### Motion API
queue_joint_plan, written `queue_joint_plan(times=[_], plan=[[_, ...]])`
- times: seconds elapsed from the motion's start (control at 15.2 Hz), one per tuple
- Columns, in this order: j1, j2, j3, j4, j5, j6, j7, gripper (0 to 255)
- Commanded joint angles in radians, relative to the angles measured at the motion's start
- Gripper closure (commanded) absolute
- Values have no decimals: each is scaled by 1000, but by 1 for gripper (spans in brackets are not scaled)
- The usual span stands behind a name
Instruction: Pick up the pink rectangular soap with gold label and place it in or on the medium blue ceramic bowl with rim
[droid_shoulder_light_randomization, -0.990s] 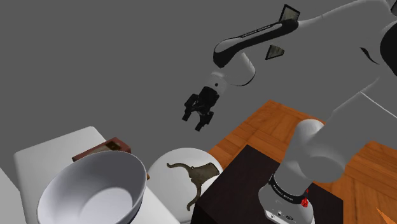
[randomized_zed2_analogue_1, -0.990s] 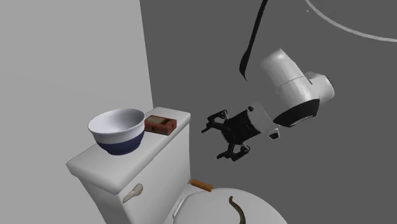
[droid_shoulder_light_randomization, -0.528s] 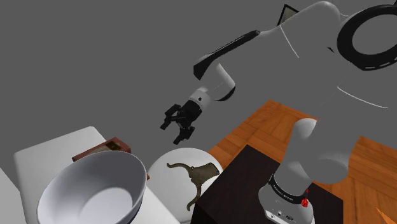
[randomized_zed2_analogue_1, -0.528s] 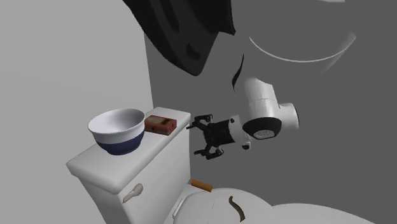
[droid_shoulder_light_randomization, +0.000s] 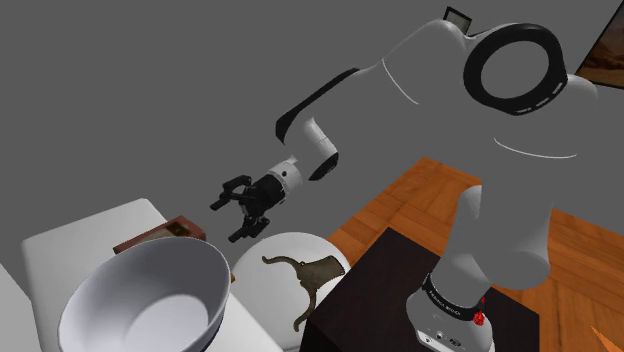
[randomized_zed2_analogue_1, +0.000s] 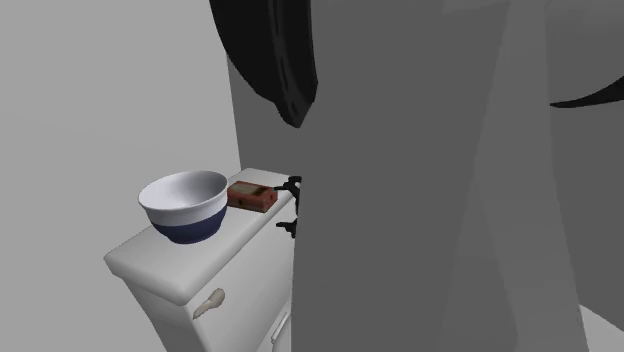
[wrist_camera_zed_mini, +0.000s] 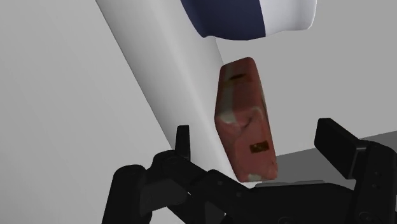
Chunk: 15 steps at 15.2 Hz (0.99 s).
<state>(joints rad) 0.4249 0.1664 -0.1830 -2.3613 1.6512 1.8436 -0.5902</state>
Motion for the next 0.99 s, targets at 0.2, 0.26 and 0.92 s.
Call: queue_joint_plan(times=[0.2,0.26,0.92], plan=[[27,36,29,25,63,22,-15,0],[33,42,35,30,73,28,-16,0],[42,51,44,39,88,39,-18,255]])
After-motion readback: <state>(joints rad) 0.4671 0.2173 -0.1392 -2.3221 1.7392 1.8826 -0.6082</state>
